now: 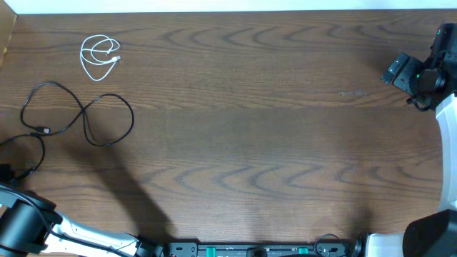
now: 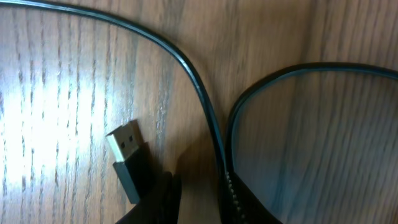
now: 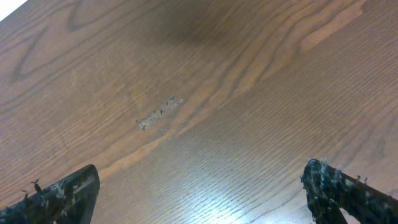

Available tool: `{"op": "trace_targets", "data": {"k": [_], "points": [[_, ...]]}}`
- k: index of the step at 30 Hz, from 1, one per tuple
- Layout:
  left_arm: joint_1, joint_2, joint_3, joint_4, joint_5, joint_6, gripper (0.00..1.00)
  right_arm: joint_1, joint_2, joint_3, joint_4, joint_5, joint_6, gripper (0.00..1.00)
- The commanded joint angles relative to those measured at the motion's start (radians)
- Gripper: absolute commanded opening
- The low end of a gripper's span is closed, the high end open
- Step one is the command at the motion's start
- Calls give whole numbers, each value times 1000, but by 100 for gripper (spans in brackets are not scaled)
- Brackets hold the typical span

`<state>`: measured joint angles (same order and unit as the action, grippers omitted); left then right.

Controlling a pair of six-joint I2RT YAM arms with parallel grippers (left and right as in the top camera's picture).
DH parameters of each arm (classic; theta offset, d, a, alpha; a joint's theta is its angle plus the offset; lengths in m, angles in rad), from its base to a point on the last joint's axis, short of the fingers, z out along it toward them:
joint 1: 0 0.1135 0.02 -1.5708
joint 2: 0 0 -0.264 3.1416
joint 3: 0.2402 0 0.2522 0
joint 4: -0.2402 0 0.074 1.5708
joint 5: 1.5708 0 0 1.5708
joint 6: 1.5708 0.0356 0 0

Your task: Untangle cables

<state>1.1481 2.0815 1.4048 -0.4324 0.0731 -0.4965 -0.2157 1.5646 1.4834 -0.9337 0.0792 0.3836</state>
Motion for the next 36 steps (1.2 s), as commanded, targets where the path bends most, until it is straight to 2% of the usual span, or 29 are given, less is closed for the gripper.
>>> {"op": "trace_targets", "data": {"k": [1,5,6,9,10,11,13,17,20,26,32,36], "points": [[-3,1,13,4,-5,6,24,0,5,0,-2,8,12,99],[-3,-45,13,7,-1,5,25,0,5,0,-2,8,12,99],[-3,-63,13,9,-1,2,28,0,5,0,-2,8,12,99],[-4,-129,13,10,15,-29,42,0,5,0,-2,8,12,99],[-4,-148,13,13,40,-32,51,0,5,0,-2,8,12,99],[-4,-184,13,24,127,-32,63,0,5,0,-2,8,12,99],[-4,-211,13,31,264,-32,72,0,5,0,-2,8,12,99],[-21,-239,13,35,626,-54,75,0,5,0,-2,8,12,99],[-70,-240,13,15,771,-53,75,0,5,0,-2,8,12,99],[-250,-239,13,-140,752,95,75,0,5,0,-2,8,12,99],[-497,-239,13,-245,609,166,75,0,5,0,-2,8,12,99],[-657,-240,13,-274,507,171,75,0,5,0,-2,8,12,99]]}}
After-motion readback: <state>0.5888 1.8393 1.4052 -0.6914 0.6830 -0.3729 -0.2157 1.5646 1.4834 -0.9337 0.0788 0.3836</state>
